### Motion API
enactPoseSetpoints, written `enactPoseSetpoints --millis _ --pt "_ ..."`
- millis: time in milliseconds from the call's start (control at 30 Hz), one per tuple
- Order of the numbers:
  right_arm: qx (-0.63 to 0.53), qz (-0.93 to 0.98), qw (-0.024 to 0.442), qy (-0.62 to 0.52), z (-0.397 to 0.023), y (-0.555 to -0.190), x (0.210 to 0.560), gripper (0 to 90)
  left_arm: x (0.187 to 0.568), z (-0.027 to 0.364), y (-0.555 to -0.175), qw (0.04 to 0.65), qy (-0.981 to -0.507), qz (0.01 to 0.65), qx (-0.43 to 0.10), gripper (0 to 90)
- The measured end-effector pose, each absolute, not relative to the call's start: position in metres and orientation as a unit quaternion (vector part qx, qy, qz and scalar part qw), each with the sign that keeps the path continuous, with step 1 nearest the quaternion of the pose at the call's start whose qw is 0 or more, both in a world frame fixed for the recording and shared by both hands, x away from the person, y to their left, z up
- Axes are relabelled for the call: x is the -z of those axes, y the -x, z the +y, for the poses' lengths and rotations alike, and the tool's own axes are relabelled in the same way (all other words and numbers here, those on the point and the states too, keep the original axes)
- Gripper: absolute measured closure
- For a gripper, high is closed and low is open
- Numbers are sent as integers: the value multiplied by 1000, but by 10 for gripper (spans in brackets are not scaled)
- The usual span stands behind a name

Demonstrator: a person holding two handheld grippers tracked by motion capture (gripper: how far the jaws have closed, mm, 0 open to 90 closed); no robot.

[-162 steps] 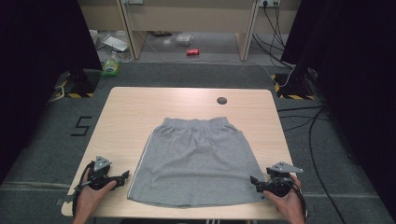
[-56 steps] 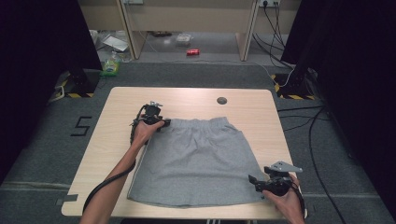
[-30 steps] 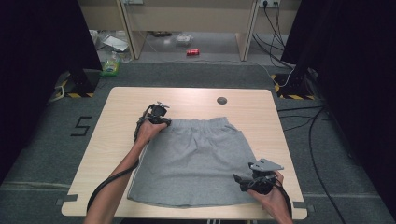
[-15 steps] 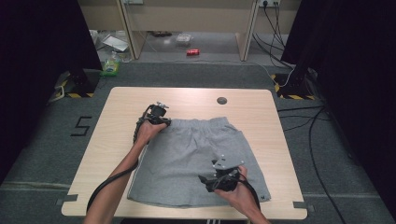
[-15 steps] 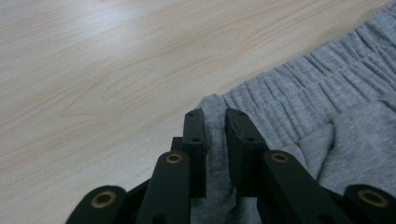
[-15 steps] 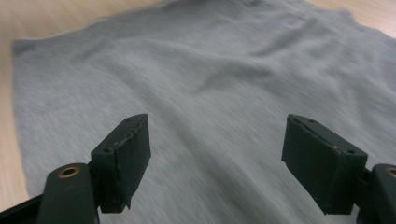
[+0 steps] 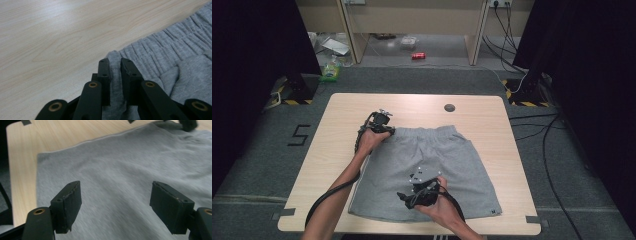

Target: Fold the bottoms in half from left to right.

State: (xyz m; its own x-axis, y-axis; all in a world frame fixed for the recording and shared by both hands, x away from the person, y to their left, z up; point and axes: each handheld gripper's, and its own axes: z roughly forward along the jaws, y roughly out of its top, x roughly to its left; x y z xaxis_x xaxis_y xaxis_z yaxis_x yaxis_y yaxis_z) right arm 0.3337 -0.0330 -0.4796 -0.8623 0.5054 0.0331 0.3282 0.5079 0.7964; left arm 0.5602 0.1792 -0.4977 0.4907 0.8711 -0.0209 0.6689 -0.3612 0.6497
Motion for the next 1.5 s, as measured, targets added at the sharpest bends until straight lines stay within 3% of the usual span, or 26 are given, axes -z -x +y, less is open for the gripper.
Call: enactPoseSetpoints --millis 500,933,1133,1467,1500 --pt "-441 875 55 -192 36 -315 488 276 497 179 -561 302 -807 481 -164 781" --pt "-430 887 27 -168 82 -297 503 364 498 181 -561 308 -804 483 -161 779" --pt "-407 899 25 -159 93 -291 511 439 498 182 -561 311 -802 485 -157 778" --pt "-376 912 60 -150 96 -289 514 619 498 180 -561 307 -803 486 -159 777" --pt "-377 913 65 -142 96 -289 514 698 498 180 -561 307 -802 486 -160 777"
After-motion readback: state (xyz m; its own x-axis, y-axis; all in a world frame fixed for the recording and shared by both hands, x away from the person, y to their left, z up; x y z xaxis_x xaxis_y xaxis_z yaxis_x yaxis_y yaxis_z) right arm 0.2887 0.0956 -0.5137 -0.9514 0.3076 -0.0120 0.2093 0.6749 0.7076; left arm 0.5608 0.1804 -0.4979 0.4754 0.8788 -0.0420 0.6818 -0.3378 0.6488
